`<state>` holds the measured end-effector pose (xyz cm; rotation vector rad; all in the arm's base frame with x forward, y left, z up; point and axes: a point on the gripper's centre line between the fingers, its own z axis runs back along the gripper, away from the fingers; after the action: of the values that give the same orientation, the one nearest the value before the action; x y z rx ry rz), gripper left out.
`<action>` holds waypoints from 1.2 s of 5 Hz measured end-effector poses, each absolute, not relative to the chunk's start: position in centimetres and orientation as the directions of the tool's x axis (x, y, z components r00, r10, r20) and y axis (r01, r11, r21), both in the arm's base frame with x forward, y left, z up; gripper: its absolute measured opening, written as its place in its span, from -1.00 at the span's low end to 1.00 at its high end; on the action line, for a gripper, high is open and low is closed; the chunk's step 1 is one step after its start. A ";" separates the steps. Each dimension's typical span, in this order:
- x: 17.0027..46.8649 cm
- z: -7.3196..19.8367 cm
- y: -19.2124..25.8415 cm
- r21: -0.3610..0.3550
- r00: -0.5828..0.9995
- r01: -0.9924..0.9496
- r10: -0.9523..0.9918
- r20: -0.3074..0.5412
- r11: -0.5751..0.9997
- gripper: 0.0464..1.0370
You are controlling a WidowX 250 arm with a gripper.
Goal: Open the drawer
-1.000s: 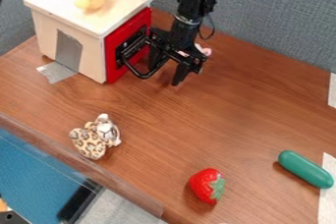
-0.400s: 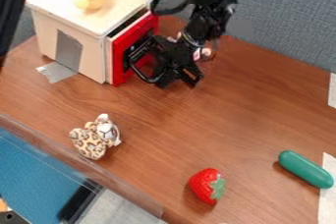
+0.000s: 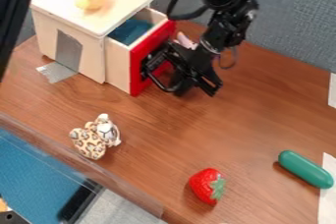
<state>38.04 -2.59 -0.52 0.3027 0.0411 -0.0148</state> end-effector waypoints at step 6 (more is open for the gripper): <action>38.8 2.8 -7.7 0.191 0.999 0.004 -0.011 0.035 0.982 0.33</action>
<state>38.77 -7.67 2.75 0.1922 -0.0358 -0.0072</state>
